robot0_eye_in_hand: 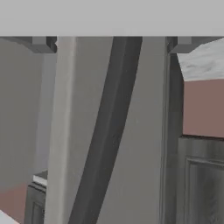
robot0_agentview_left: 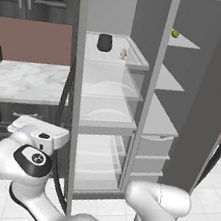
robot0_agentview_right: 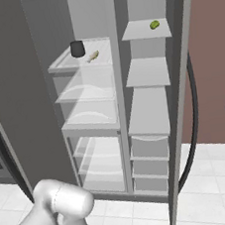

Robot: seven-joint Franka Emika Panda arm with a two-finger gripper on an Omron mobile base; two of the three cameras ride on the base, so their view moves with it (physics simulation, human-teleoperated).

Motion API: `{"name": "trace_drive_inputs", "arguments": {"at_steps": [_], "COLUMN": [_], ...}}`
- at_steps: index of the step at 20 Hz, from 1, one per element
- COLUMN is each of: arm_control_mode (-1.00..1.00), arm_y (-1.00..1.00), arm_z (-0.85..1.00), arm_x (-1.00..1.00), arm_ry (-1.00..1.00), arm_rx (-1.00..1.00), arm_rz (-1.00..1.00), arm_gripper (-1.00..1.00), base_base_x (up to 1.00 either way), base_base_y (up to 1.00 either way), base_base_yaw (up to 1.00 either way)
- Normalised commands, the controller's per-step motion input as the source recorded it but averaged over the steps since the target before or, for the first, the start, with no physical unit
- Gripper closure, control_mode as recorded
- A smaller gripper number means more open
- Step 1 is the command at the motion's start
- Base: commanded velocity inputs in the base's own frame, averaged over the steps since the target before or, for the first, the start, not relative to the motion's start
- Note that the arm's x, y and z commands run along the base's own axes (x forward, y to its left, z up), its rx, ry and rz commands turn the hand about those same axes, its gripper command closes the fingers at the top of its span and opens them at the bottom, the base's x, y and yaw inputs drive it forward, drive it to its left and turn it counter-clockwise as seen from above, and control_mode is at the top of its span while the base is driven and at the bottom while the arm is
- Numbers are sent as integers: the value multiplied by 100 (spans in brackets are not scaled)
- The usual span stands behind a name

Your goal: Pick up the frozen fish from the freezer, place it on any shelf in the fridge, and close the fridge and freezer doors when done.

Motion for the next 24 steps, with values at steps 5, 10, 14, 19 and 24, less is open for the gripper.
{"name": "trace_drive_inputs", "arguments": {"at_steps": [5, 10, 14, 19, 24], "arm_control_mode": [-100, -100, -100, -100, -100], "arm_y": [22, 20, 3, -21, -92], "arm_z": [-13, -6, -4, 0, 0], "arm_x": [45, 62, 52, 25, -8], "arm_ry": [0, 0, 0, 0, -7], "arm_rx": [1, 0, 0, 0, 3], "arm_rz": [-23, -19, -12, -2, 0], "arm_gripper": [-100, -100, -100, -100, -100], "base_base_x": [0, 0, 0, 0, 0], "base_base_y": [0, 0, 0, 0, 0], "base_base_yaw": [0, 0, 0, 0, 0]}}
